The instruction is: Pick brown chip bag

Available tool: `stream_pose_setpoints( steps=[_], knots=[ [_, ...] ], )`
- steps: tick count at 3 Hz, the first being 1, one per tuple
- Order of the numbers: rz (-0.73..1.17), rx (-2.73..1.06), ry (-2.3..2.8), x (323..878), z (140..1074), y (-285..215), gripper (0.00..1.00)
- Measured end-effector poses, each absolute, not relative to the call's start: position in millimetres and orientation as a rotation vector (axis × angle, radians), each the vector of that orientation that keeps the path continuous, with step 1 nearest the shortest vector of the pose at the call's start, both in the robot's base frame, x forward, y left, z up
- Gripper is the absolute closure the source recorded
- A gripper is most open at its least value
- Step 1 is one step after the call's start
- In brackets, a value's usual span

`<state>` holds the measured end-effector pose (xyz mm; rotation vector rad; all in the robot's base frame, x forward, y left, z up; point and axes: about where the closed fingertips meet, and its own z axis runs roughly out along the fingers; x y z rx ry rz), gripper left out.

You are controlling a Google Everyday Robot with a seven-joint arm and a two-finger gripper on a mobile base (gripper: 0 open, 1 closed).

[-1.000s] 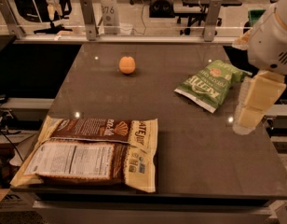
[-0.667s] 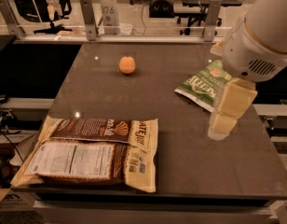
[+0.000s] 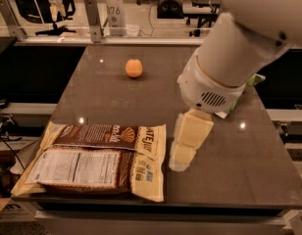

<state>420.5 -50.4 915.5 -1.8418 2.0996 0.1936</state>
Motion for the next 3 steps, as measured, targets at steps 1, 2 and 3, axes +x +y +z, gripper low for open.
stream_pose_setpoints(
  steps=[1, 2, 3],
  knots=[
    [0.271, -1.858, 2.093, 412, 898, -17, 0.0],
    [0.307, -1.874, 2.074, 410, 881, 14, 0.0],
    [0.334, -1.895, 2.053, 409, 866, 35, 0.0]
  ],
)
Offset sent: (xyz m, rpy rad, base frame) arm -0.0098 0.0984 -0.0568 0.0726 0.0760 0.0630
